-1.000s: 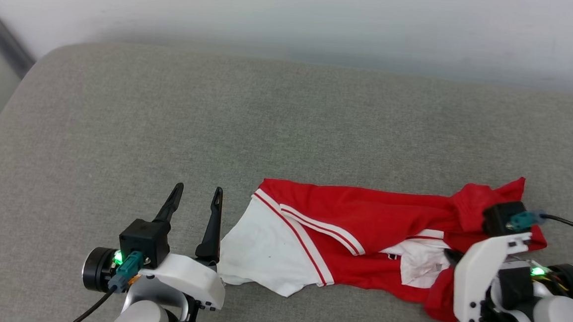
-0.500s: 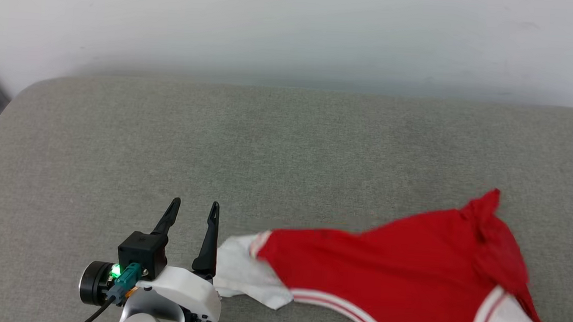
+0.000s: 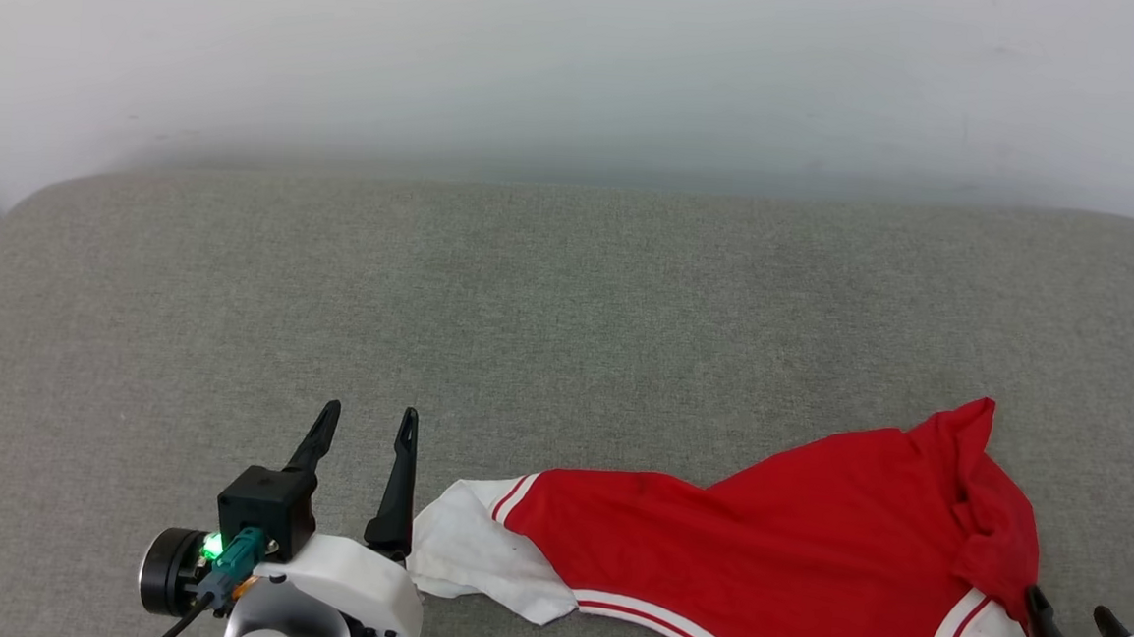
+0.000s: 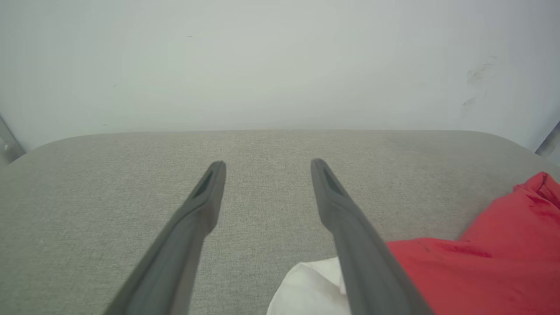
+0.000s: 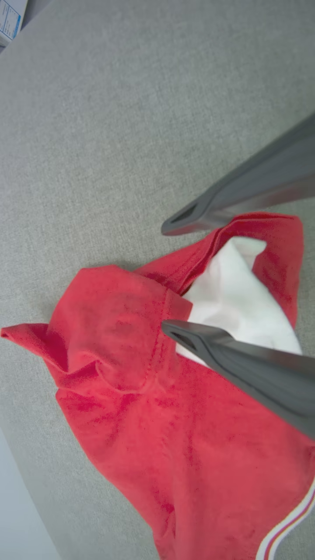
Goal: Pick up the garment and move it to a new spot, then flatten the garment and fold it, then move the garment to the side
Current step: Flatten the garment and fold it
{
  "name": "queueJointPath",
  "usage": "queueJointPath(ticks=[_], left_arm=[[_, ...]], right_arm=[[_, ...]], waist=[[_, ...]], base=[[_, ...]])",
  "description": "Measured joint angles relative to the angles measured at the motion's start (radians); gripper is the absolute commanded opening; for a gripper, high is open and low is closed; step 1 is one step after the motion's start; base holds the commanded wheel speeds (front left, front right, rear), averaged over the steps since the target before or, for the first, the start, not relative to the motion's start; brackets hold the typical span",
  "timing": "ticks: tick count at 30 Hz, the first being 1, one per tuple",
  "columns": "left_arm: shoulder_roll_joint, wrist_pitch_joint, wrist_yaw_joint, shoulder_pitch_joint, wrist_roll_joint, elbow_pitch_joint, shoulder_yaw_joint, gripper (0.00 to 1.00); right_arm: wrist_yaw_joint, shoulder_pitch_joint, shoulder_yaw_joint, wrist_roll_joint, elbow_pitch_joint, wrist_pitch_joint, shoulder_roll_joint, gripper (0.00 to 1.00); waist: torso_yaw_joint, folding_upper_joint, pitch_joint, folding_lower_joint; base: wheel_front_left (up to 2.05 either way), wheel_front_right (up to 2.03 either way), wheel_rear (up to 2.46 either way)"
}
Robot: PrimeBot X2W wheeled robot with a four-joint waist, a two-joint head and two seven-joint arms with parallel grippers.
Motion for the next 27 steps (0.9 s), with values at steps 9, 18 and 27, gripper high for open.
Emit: queueJointPath(ticks=[9,18,27], left_arm=[[-0.001,0.005,0.008,0.006,-0.001,-0.012,-0.008,1.00],[-0.001,-0.003,0.006,-0.036,0.005,-0.025,-0.005,1.00],[-0.014,-0.013,-0.011,-0.080,0.014,-0.013,-0.012,1.00]], right_arm=[[0.000,-0.028,0.106,-0.023,-0.075,0.129,-0.053,1.00],[0.000,-0.196,0.160,-0.003,0.077,0.240,-0.141,1.00],[0.000,-0.340,0.193,0.022,0.291,0.383,-0.194,0.00]], waist=[[-0.006,0.0000,-0.008,0.0000],[0.009,0.0000,0.074,0.0000],[0.041,0.0000,0.141,0.0000]], base=[[0.00,0.00,0.00],[0.00,0.00,0.00],[0.00,0.00,0.00]])
